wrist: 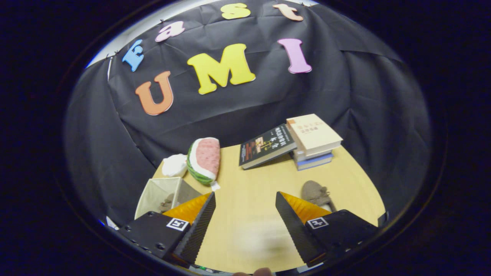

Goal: Open the storage box then place both shoes into the box .Put the left shoe in first, then the right shoe, with the right side of both shoes facing outward in a uniform manner.

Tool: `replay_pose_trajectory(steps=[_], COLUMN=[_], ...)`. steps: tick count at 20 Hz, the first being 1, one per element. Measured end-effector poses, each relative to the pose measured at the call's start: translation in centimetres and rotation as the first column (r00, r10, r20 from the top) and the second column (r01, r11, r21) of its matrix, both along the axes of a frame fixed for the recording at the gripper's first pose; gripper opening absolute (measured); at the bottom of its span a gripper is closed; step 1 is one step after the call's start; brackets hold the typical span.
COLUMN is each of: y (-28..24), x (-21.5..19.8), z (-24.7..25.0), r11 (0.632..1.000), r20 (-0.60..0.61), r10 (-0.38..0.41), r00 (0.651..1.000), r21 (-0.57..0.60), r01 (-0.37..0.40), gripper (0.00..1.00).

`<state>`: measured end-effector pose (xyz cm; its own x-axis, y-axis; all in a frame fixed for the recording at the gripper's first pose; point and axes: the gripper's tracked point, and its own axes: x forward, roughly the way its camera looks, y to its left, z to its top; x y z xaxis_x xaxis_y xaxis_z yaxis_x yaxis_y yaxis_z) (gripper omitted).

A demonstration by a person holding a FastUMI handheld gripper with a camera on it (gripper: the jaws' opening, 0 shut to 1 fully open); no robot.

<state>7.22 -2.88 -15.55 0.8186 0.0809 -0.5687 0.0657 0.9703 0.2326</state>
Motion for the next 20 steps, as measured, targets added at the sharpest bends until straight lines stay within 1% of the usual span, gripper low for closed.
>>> replay_pose_trajectory(steps=[5, 7, 10, 13, 15, 19, 20], y=[-9.8, -13.3, -16.9, -19.0, -19.1, -19.3, -19.4], x=[-0.6, -0.5, -1.1, -1.0, -0.9, 0.2, 0.8], z=[-2.9, -5.1, -9.8, -14.4, -17.0, -20.4, -20.9], r11=[0.997, 0.992, 0.989, 0.985, 0.984, 0.984, 0.983], r20=[-0.017, -0.039, -0.123, -0.208, -0.273, -0.347, -0.358], r10=[-0.052, -0.052, -0.04, -0.013, 0.022, 0.053, 0.053], r00=[0.999, 0.998, 0.992, 0.978, 0.962, 0.937, 0.932], r21=[-0.066, -0.113, -0.146, -0.171, -0.163, -0.143, -0.147], r01=[0.05, 0.047, 0.022, -0.023, -0.069, -0.109, -0.112], gripper=[0.96, 0.96, 0.96, 0.96, 0.96, 0.96, 0.84])
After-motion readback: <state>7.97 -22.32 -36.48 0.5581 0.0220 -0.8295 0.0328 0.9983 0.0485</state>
